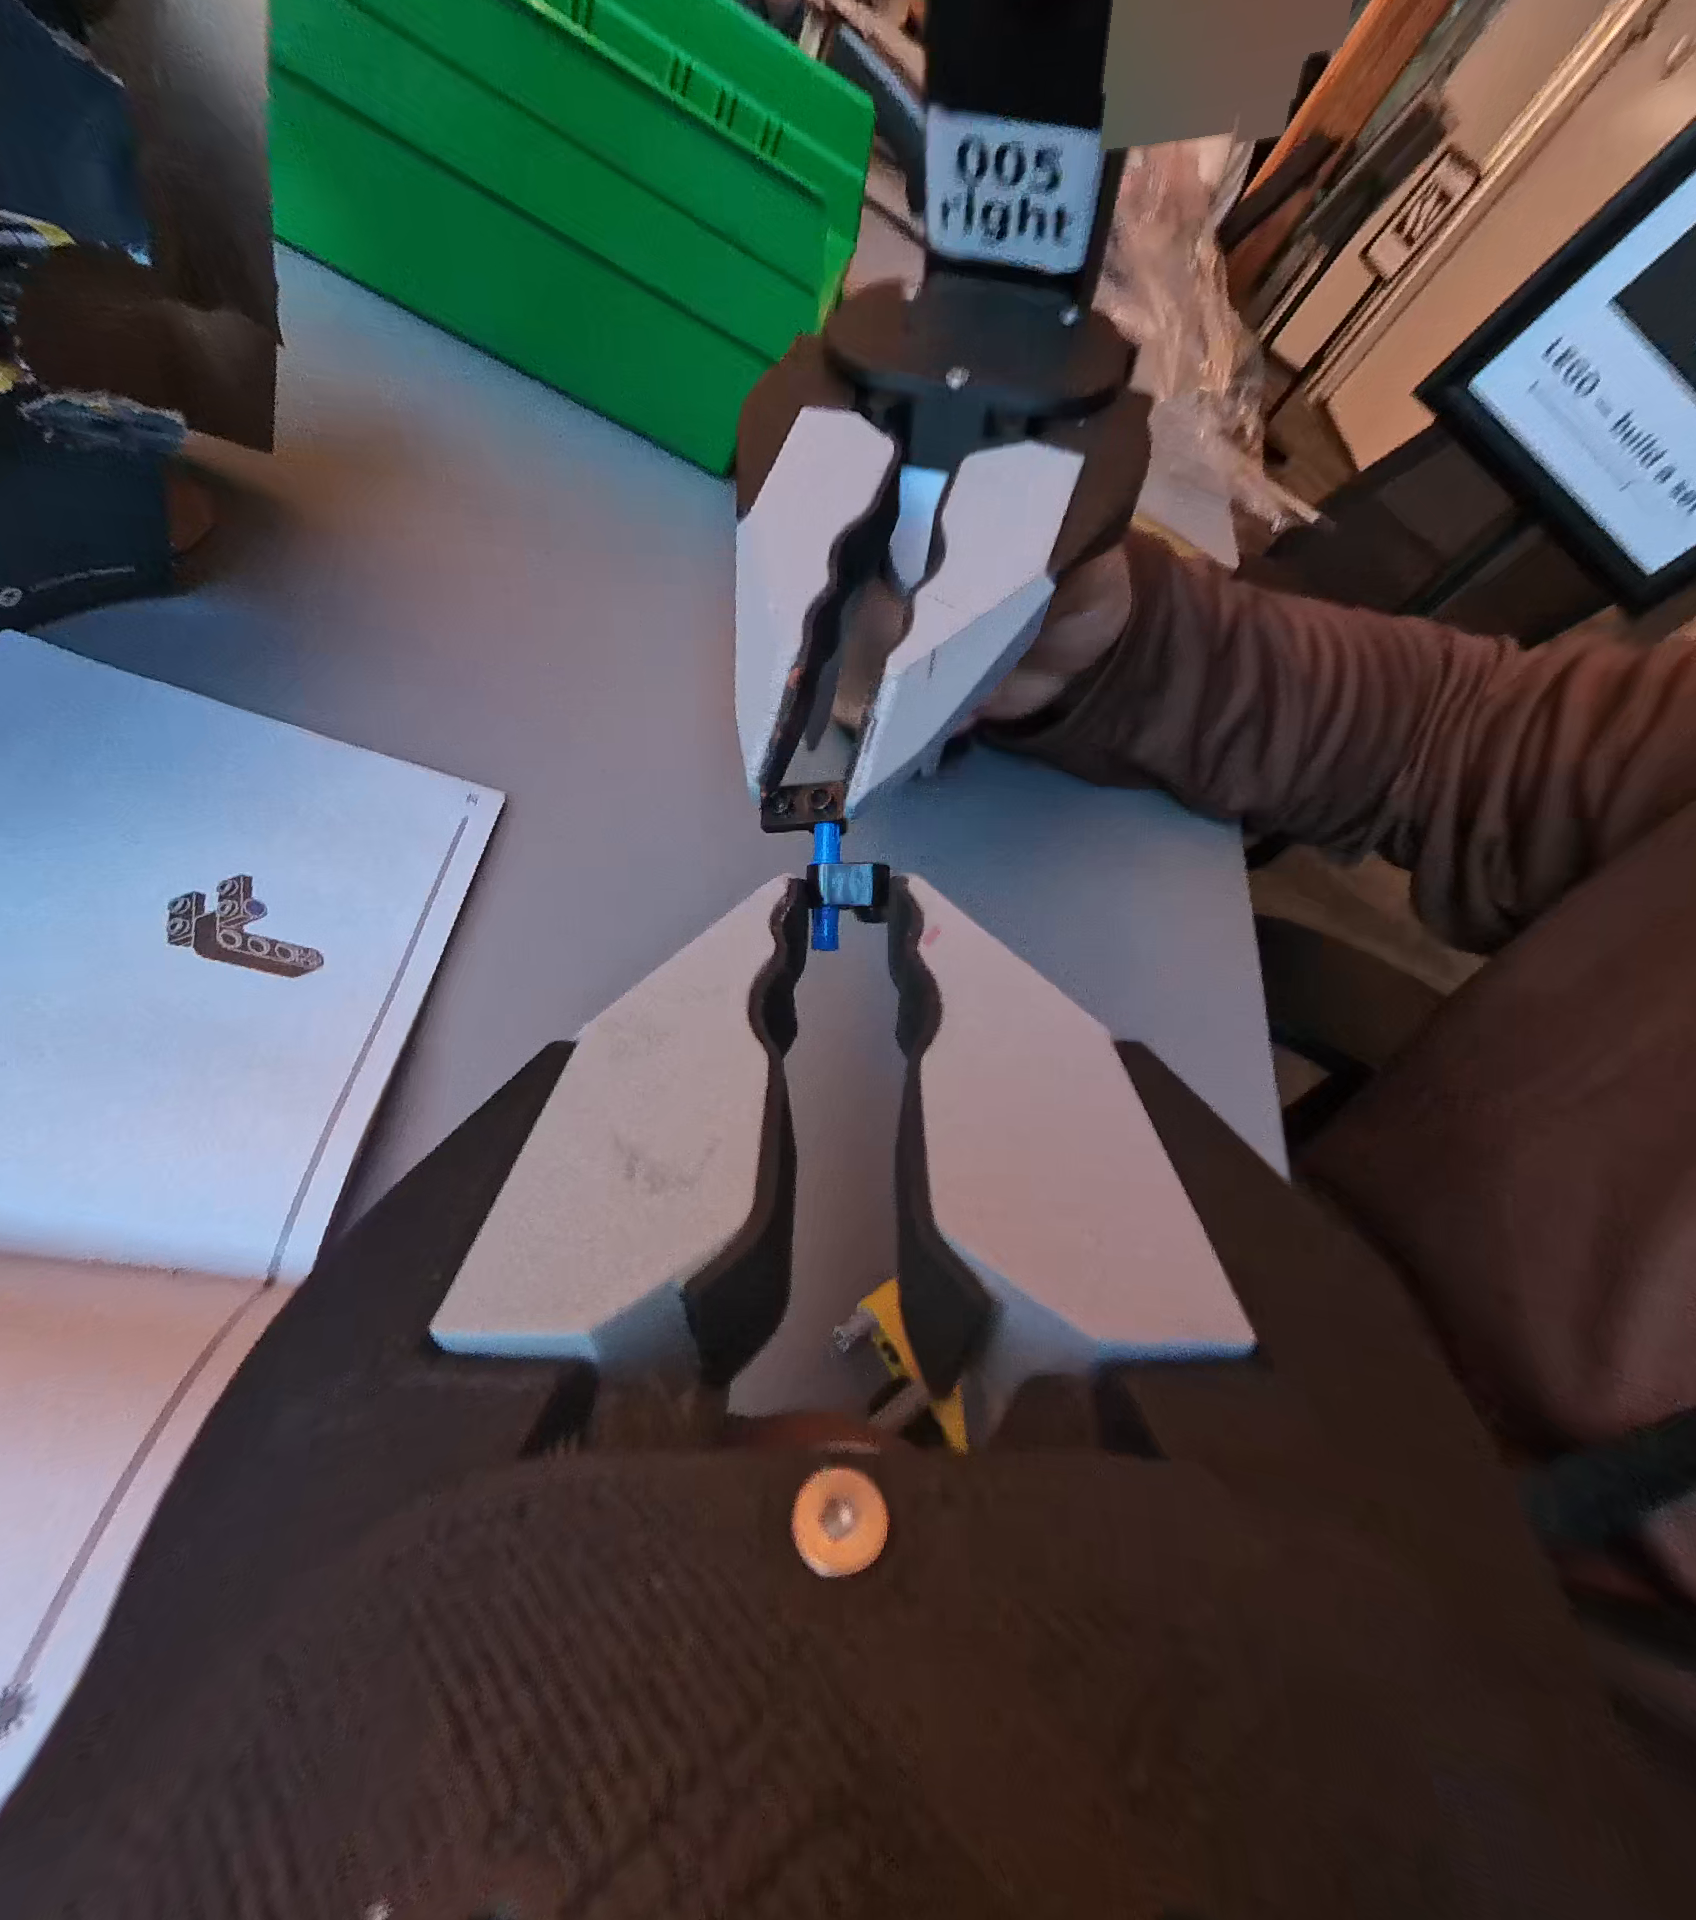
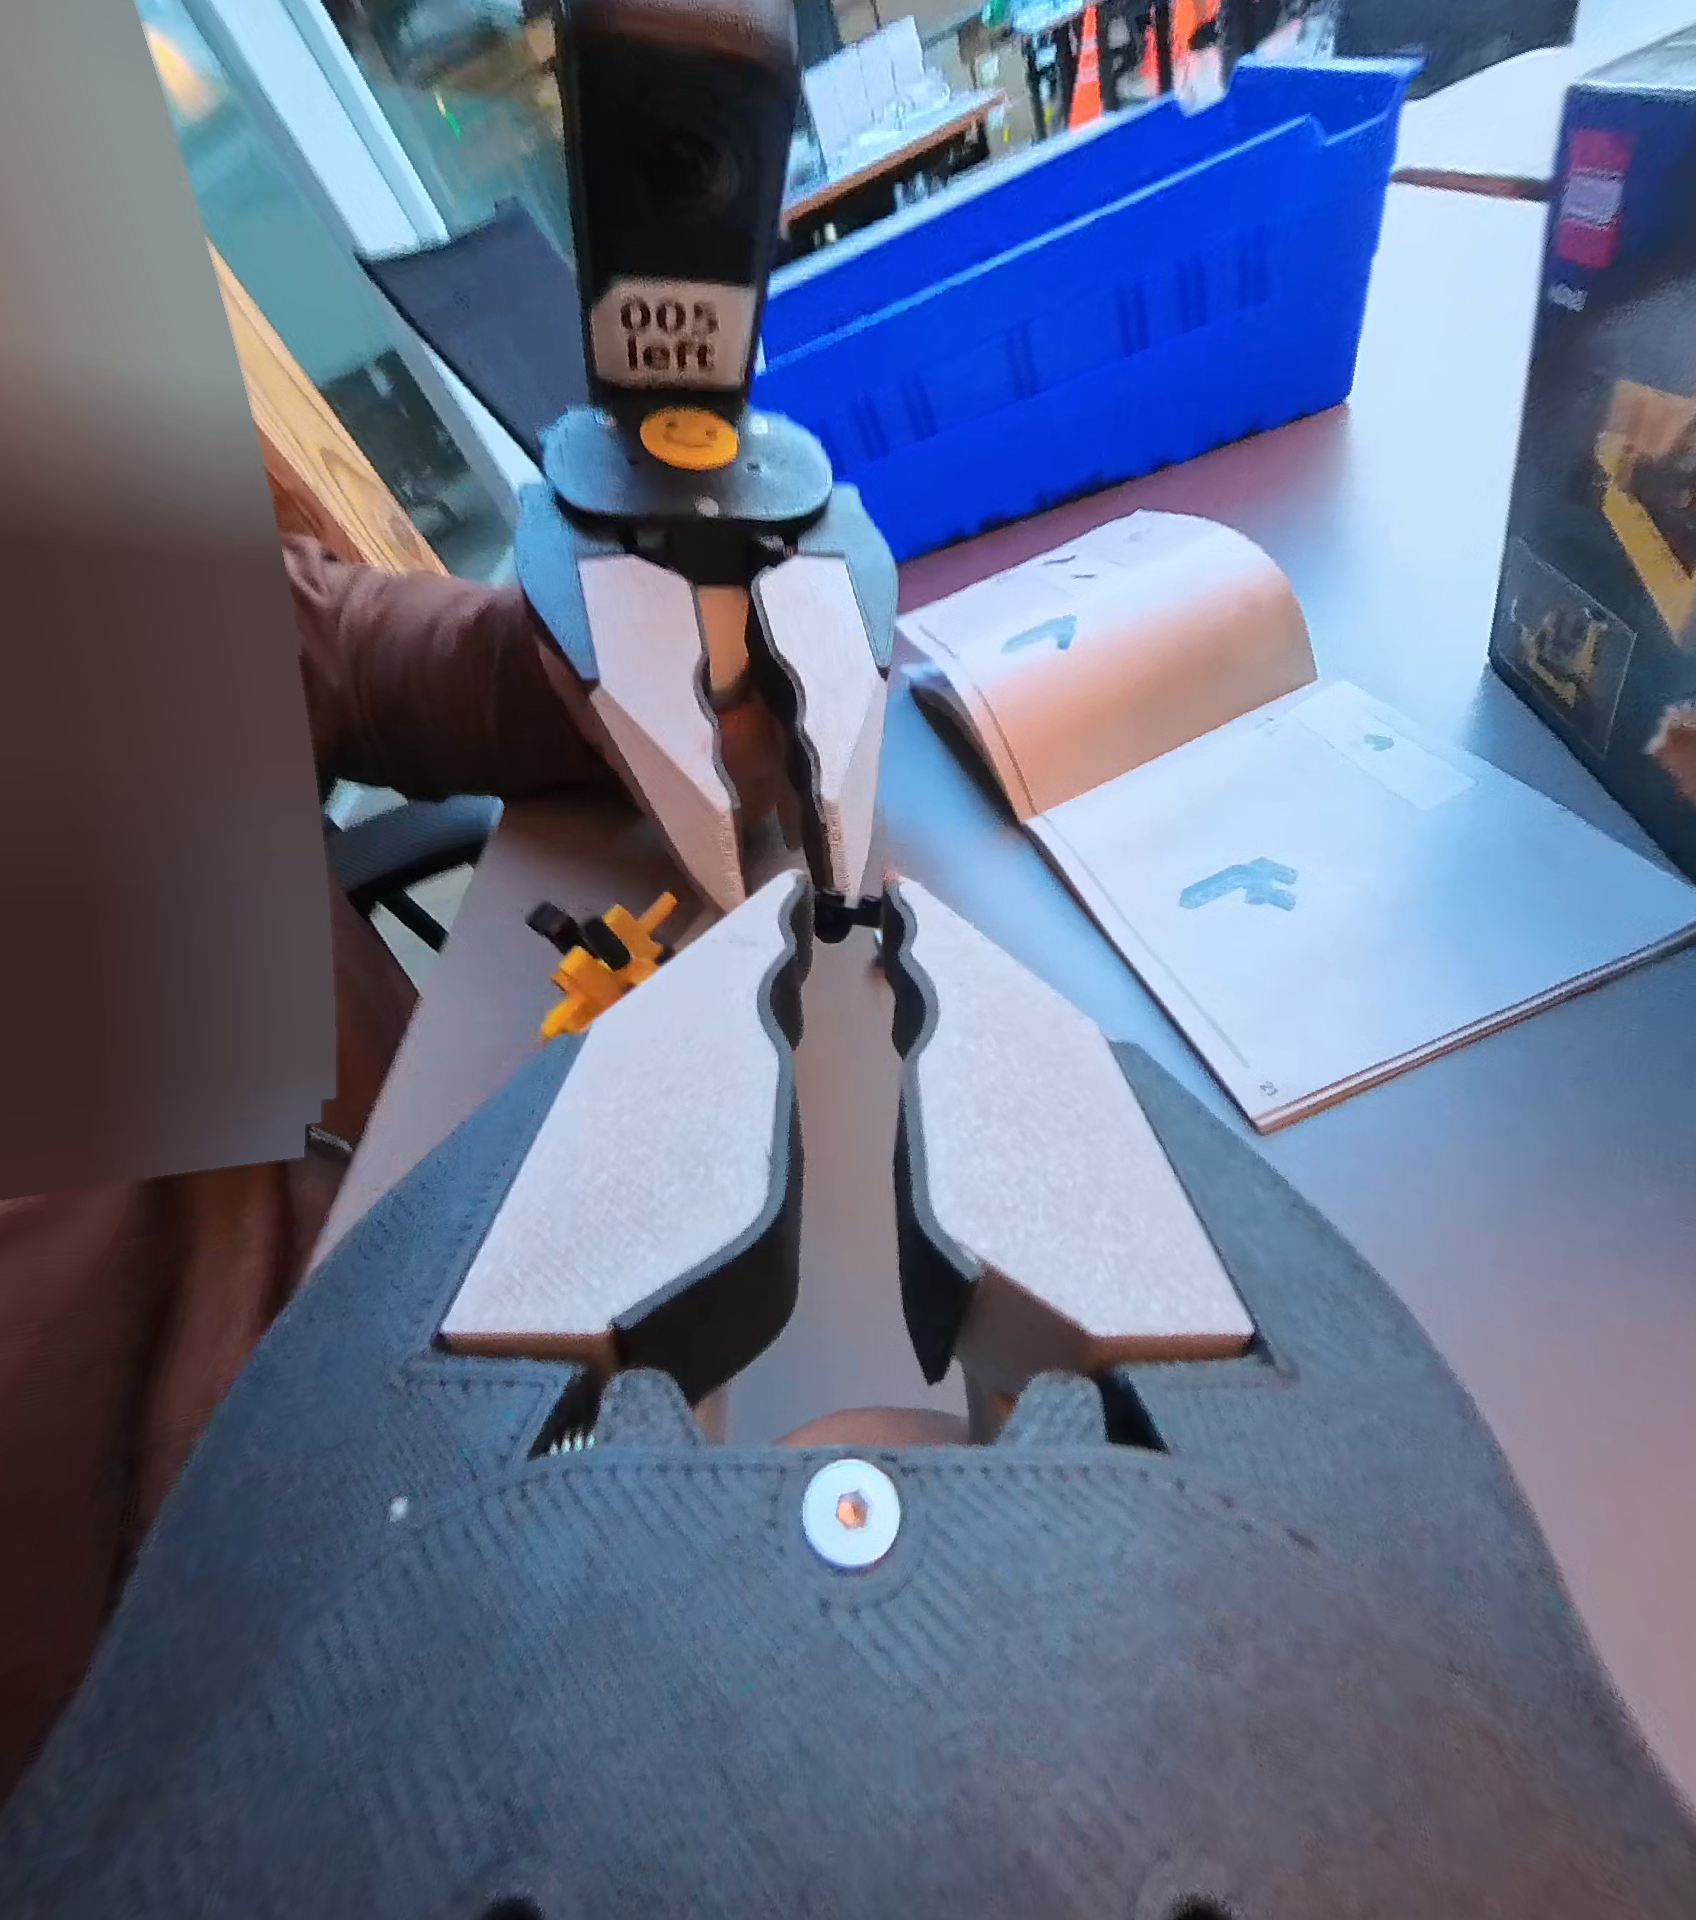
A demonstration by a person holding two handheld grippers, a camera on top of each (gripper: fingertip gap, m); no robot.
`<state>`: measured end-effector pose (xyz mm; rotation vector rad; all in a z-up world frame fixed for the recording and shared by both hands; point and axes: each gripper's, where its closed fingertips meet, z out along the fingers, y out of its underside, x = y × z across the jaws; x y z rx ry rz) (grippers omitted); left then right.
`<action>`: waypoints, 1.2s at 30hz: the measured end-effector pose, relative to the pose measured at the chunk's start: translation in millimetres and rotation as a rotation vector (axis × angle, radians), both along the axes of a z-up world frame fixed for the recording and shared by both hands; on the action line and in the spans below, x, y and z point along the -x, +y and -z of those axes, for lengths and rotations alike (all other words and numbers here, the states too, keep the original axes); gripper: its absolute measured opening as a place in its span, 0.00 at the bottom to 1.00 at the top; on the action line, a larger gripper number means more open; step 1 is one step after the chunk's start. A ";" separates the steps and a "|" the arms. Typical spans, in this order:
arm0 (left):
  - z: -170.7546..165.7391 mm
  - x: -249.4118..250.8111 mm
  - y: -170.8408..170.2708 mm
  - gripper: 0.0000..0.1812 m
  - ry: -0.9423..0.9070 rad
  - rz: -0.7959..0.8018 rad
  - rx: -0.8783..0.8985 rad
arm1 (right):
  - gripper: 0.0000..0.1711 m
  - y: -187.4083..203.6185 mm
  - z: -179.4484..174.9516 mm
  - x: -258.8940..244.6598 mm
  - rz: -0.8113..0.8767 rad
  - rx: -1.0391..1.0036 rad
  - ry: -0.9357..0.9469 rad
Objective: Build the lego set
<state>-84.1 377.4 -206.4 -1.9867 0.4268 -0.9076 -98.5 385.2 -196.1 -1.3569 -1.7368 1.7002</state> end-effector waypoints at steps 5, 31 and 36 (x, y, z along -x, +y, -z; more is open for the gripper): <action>9.4 -3.0 -6.8 0.07 0.056 0.041 0.047 | 0.06 -7.6 9.6 -2.7 -0.057 -0.152 -0.020; 40.4 11.7 -4.6 0.07 0.337 0.039 0.003 | 0.17 46.5 70.8 -19.4 0.110 -0.499 -0.312; 39.9 12.0 -2.2 0.07 0.380 0.032 -0.035 | 0.13 40.9 68.3 -12.7 0.108 -0.514 -0.285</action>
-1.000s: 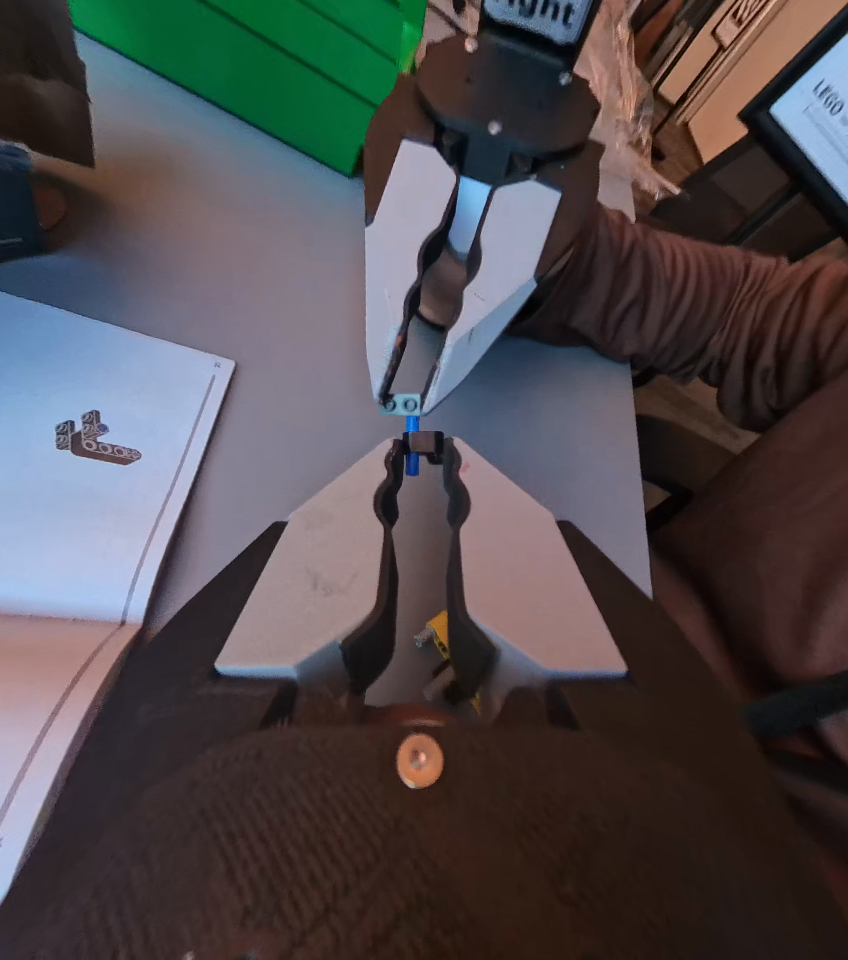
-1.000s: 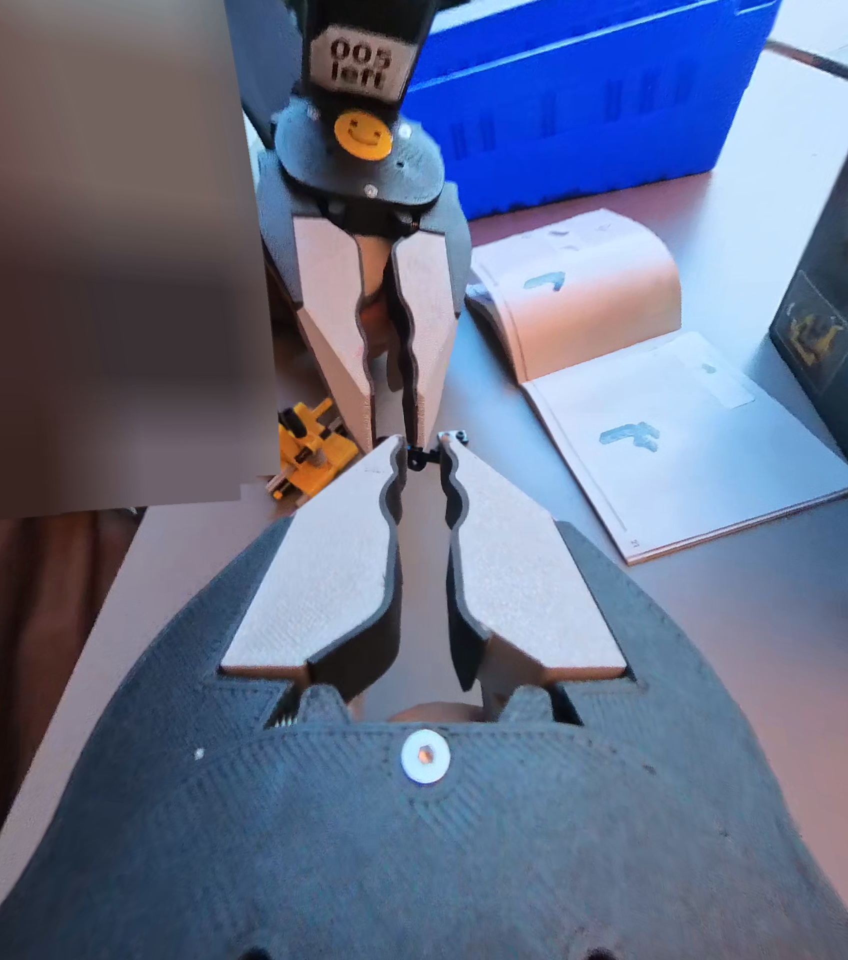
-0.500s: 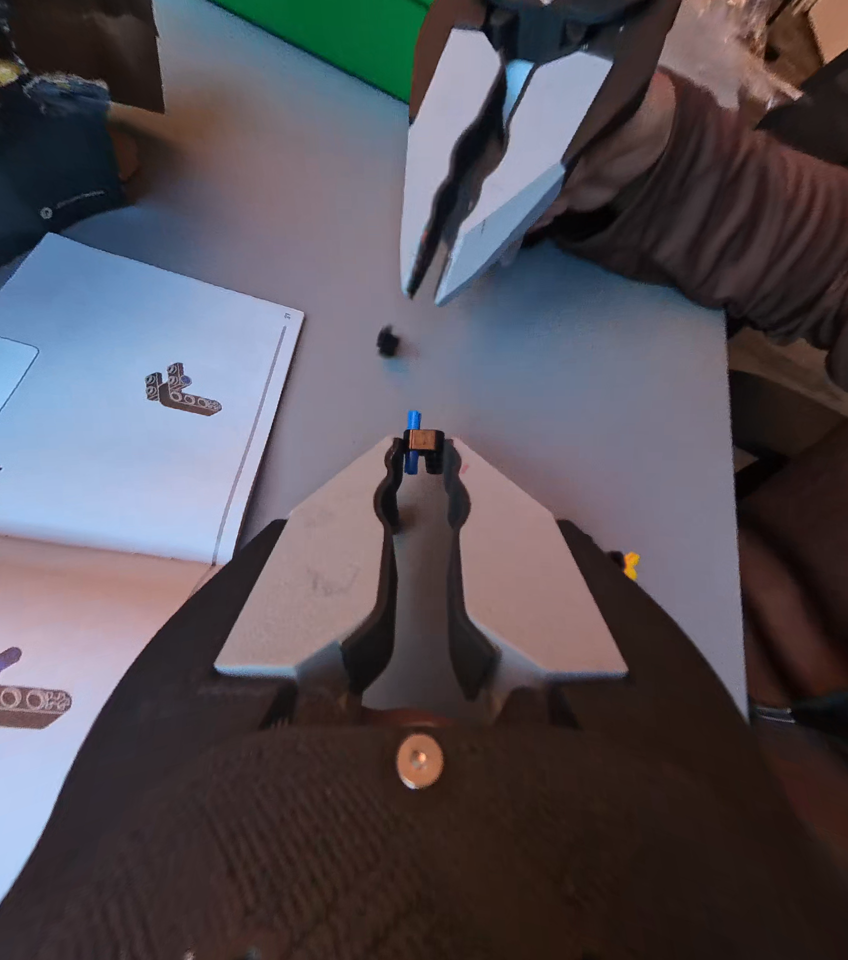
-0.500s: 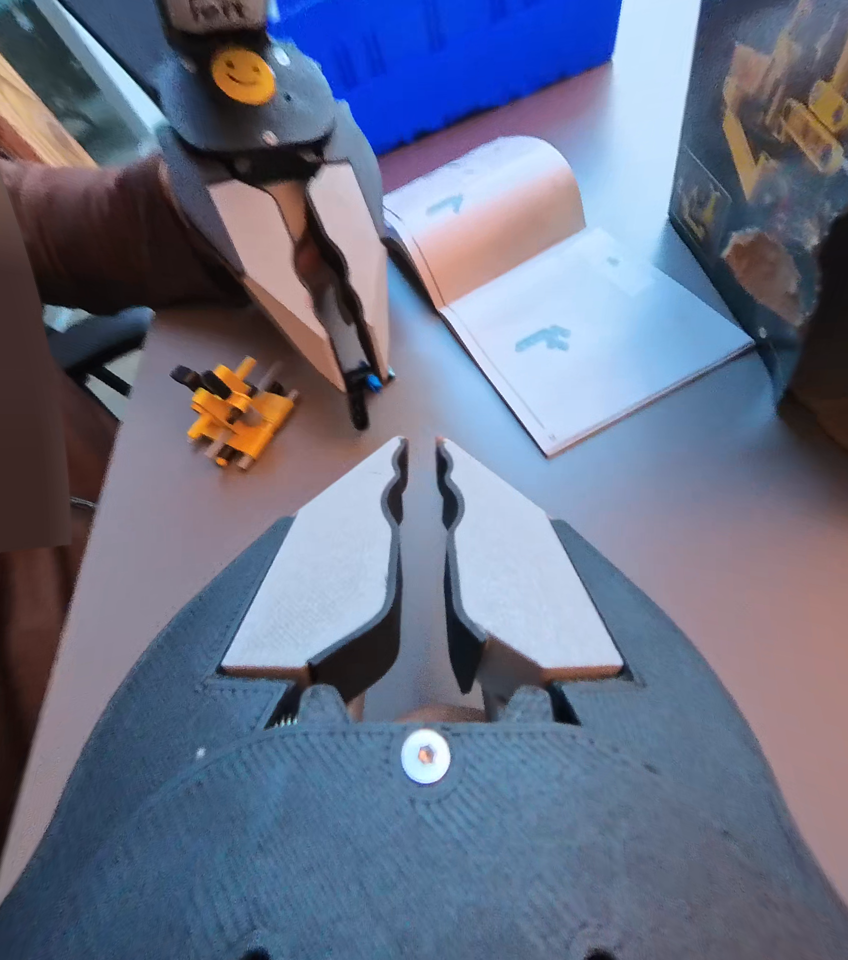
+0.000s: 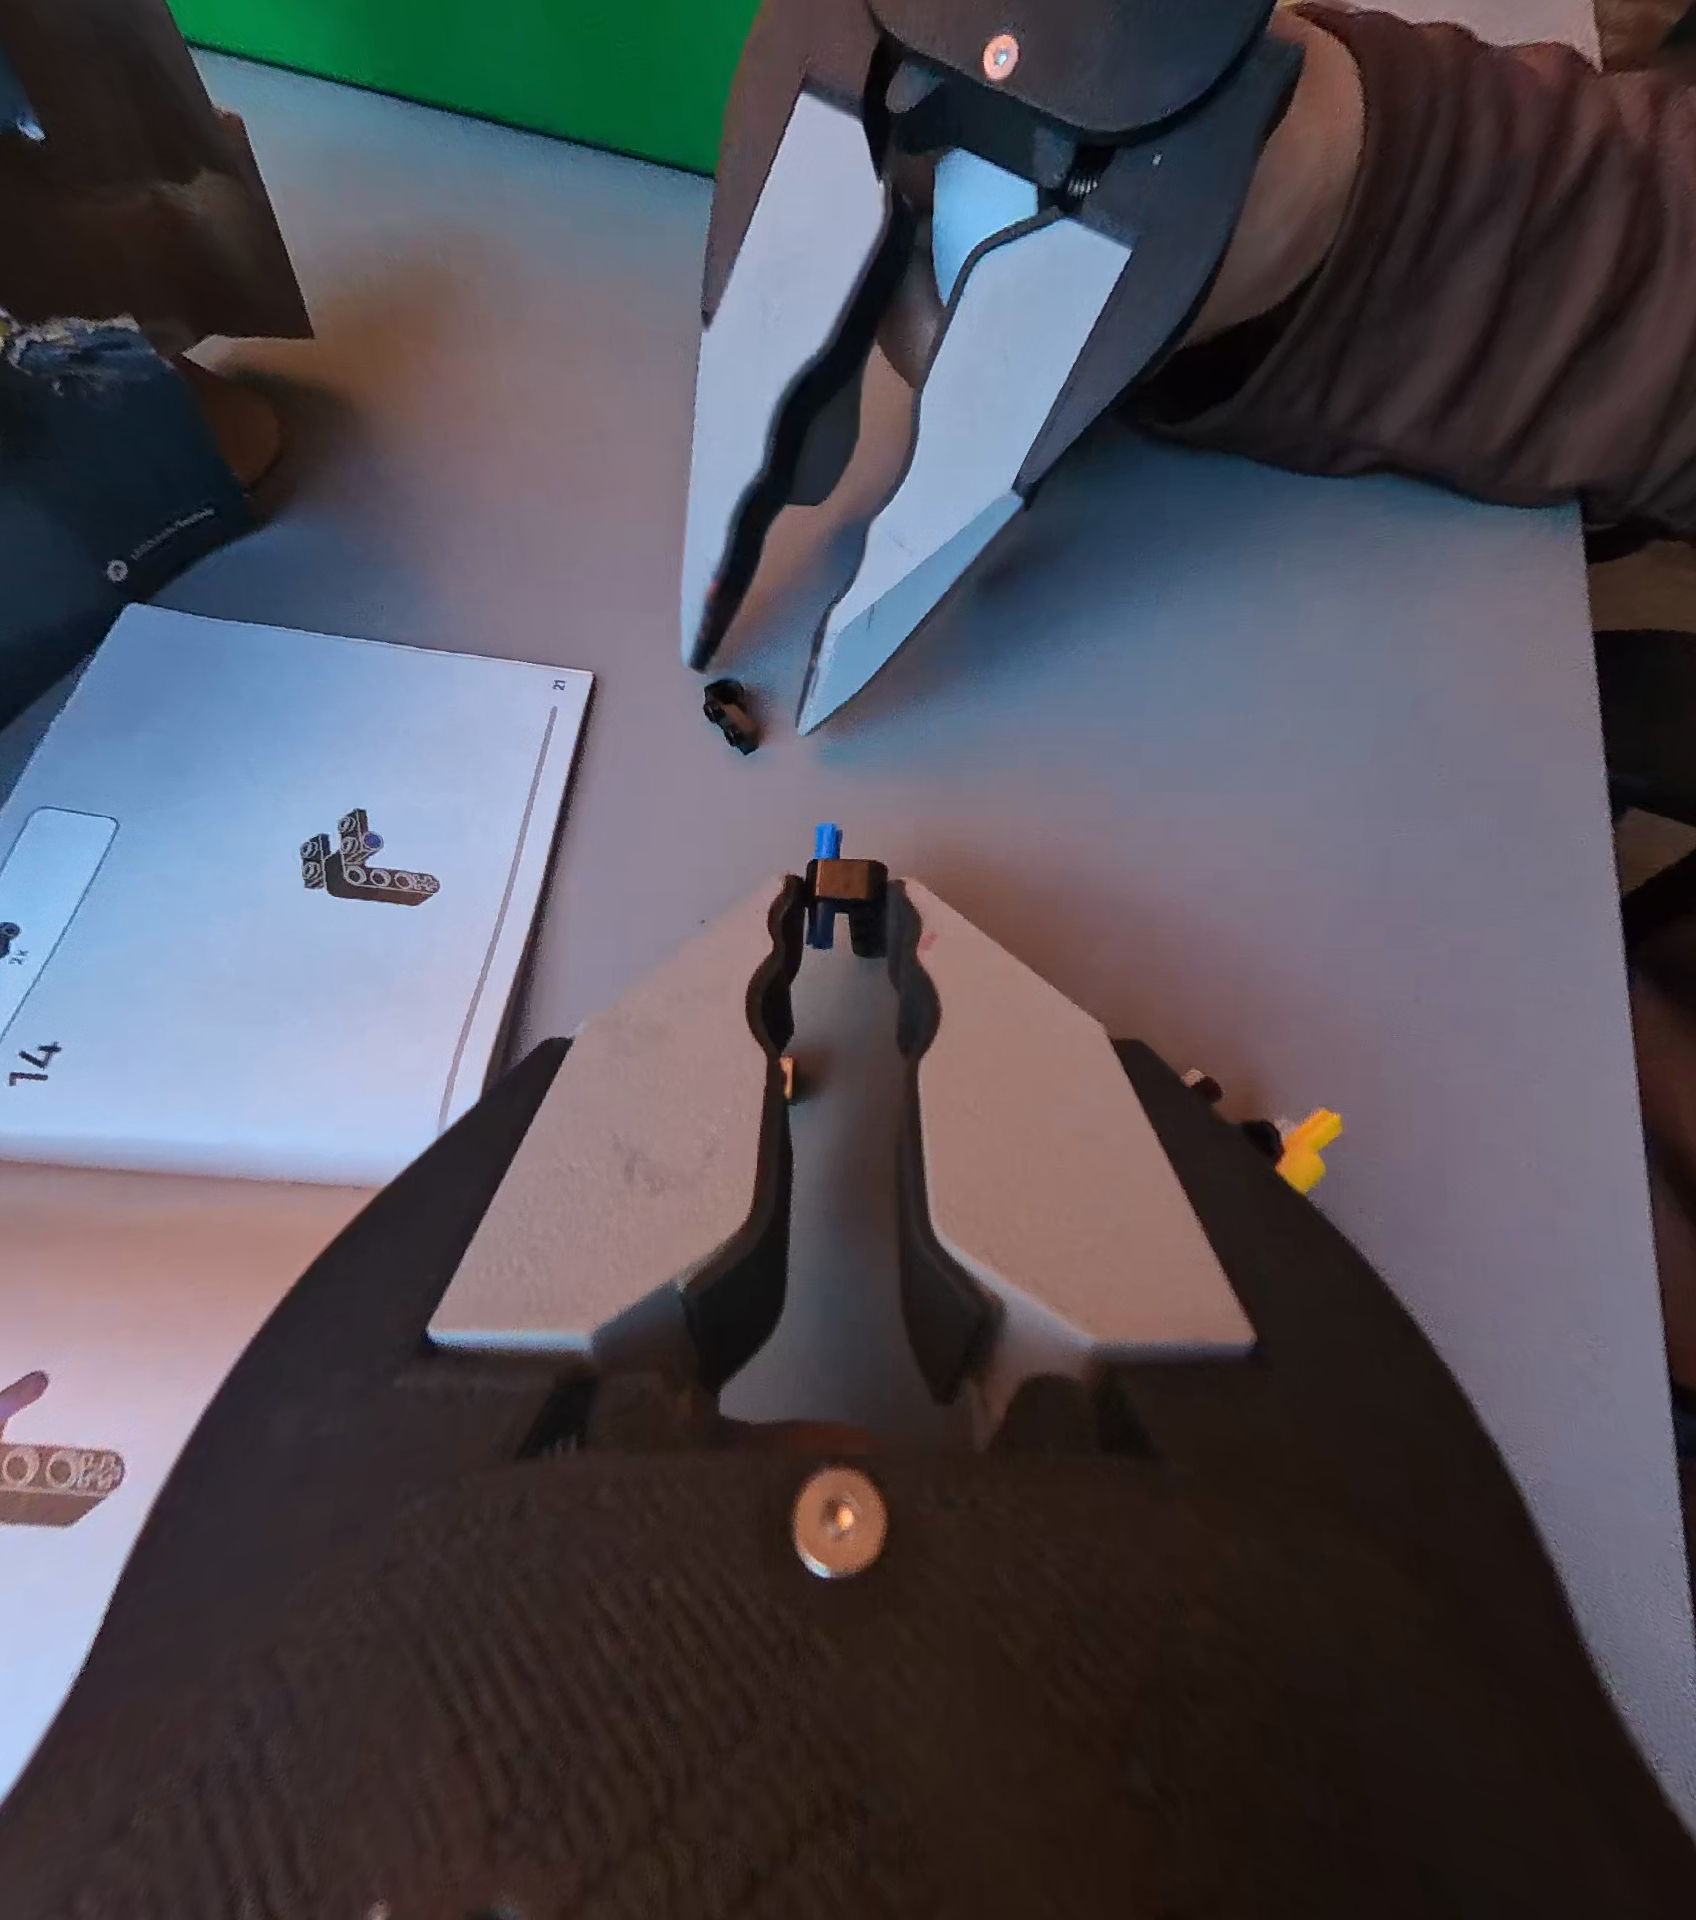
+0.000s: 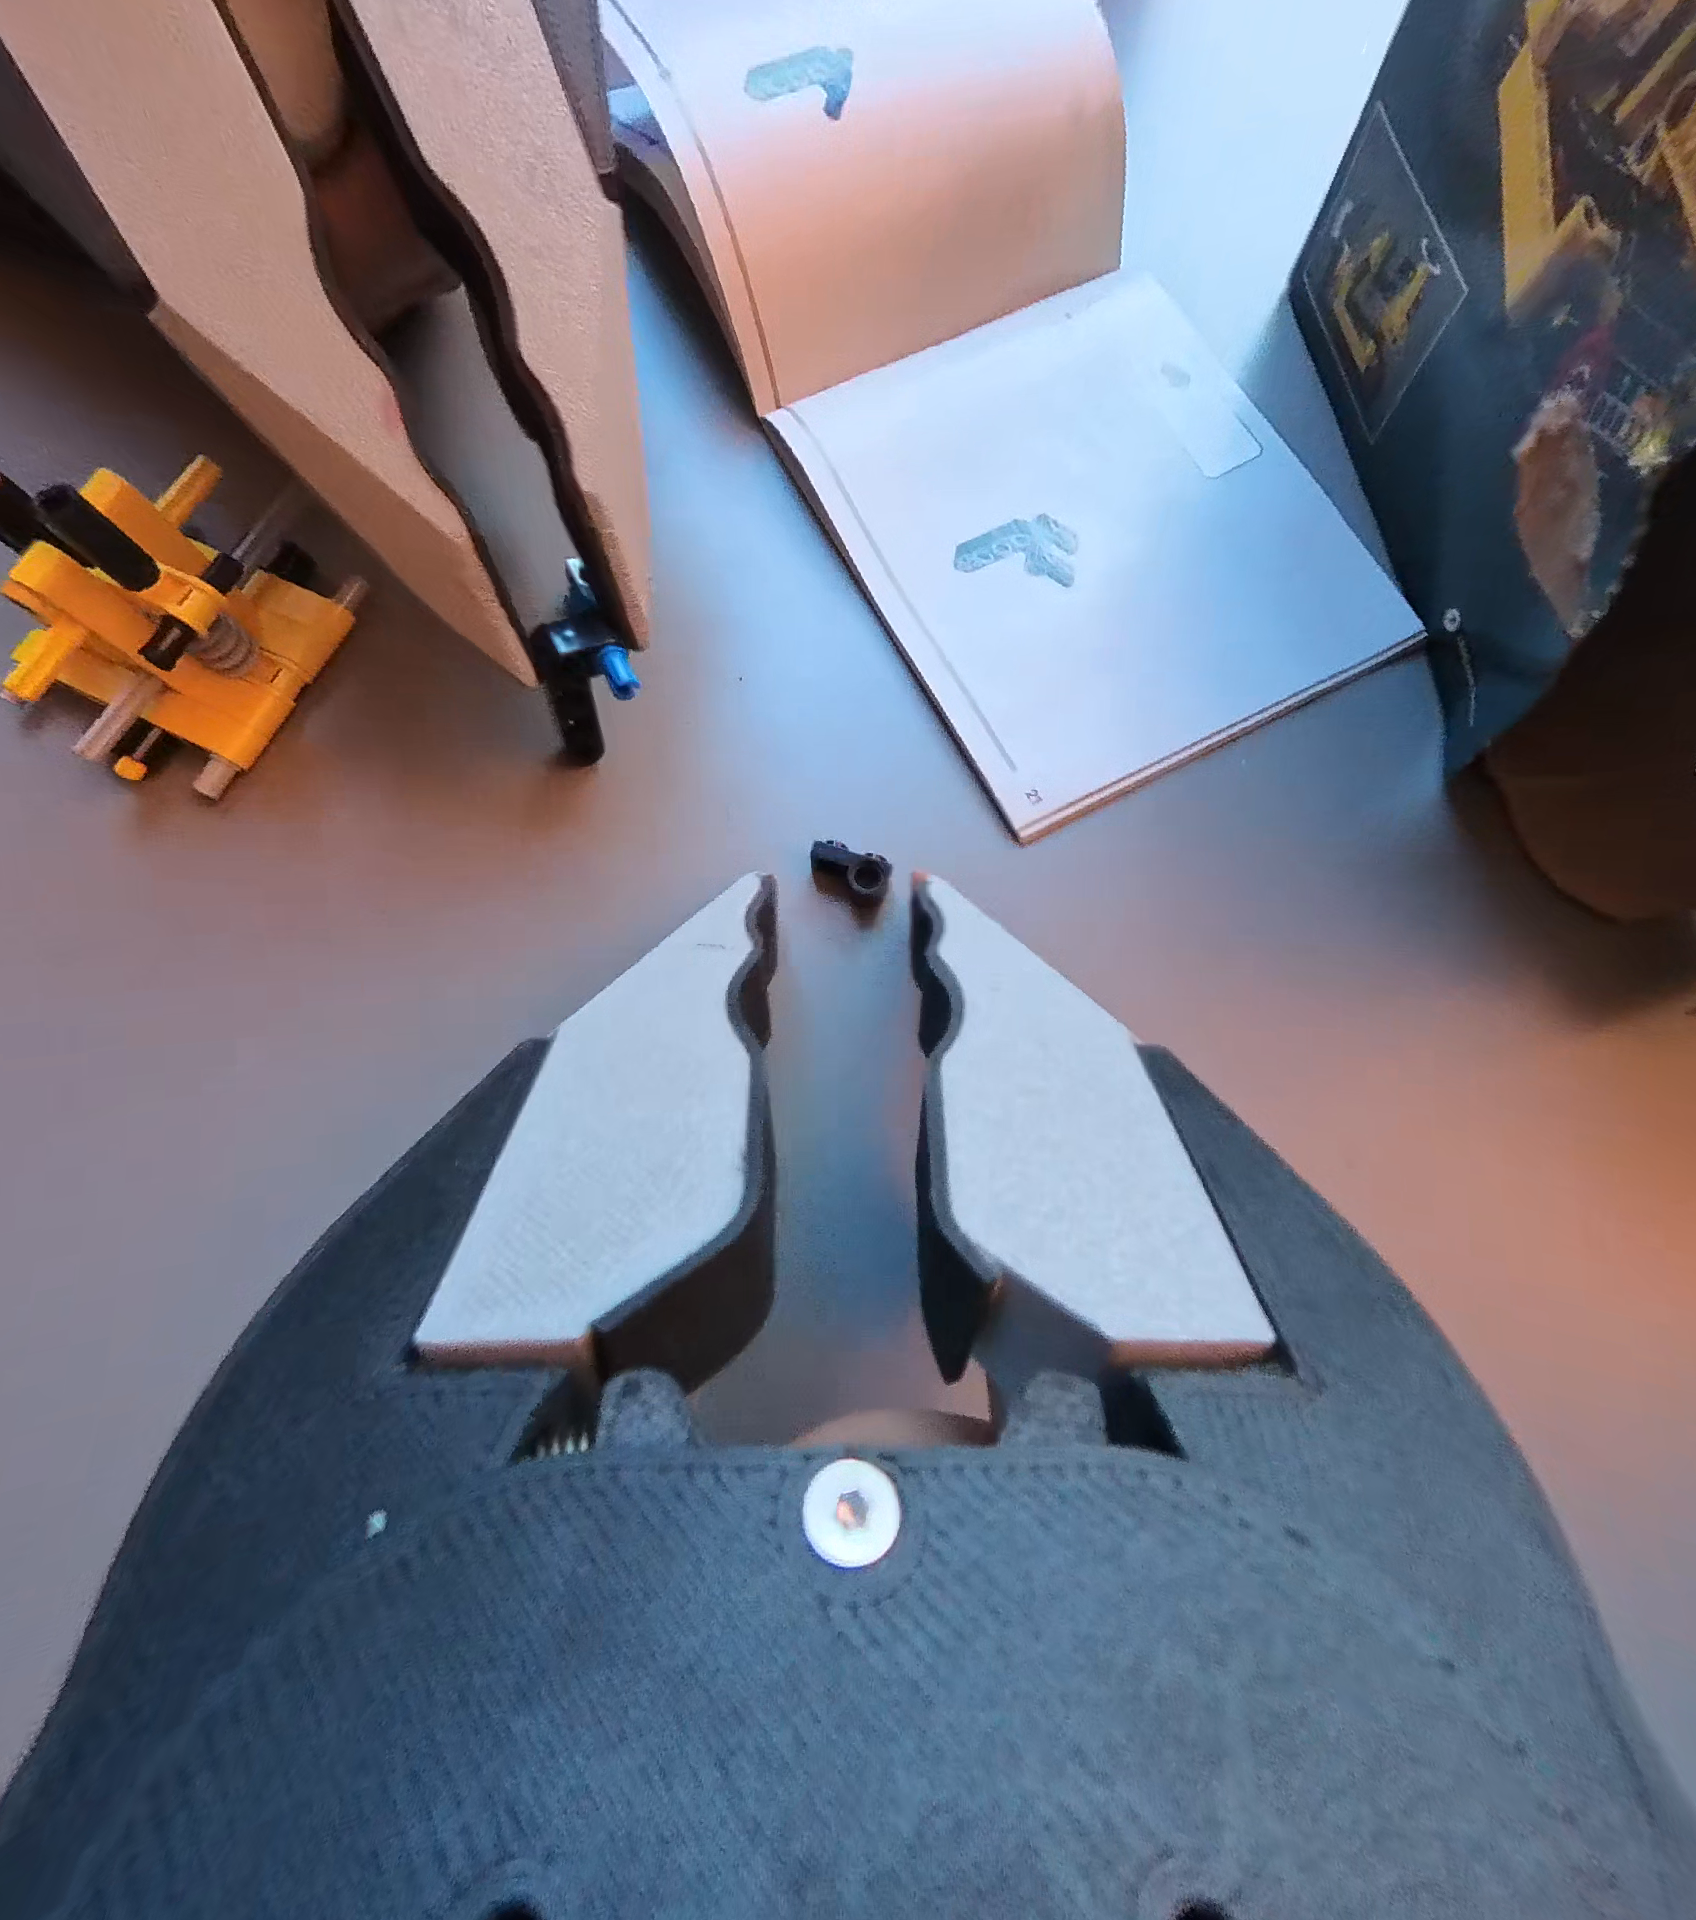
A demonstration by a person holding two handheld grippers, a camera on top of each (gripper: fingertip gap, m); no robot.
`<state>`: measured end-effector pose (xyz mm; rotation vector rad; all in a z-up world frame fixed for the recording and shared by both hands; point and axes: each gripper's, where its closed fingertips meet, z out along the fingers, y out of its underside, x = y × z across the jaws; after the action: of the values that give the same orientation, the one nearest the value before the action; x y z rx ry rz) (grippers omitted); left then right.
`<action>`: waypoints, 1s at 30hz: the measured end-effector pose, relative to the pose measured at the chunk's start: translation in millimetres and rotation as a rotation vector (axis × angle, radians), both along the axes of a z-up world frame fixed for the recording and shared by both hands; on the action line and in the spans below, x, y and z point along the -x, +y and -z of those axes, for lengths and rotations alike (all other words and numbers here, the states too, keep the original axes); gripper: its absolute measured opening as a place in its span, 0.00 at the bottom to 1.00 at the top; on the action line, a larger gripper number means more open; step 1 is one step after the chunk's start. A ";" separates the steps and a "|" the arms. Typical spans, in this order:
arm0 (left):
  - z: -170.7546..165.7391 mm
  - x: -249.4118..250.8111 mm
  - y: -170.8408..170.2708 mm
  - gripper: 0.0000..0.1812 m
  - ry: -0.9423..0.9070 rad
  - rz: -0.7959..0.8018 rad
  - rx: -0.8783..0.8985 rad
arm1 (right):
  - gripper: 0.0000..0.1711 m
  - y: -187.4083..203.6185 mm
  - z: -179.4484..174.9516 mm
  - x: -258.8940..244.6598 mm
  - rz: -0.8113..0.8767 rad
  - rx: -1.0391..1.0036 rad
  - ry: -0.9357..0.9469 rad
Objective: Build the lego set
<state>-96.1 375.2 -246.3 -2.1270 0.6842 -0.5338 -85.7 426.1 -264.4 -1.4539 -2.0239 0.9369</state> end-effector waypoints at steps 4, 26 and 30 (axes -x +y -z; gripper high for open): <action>-1.4 1.5 2.5 0.07 0.049 0.000 -0.049 | 0.08 -4.5 4.5 1.5 -0.021 -0.046 -0.014; -38.7 -34.5 -13.5 0.08 0.488 0.372 -0.916 | 0.13 -66.9 -53.5 -11.3 -0.318 0.295 0.233; -52.2 -41.7 -24.2 0.07 0.328 0.407 -0.943 | 0.11 -77.3 -51.8 -20.7 -0.407 0.214 0.248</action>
<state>-54.4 351.0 -194.1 -1.1856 1.2649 -0.0168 -65.0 348.8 -212.7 -0.9733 -2.1157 1.4610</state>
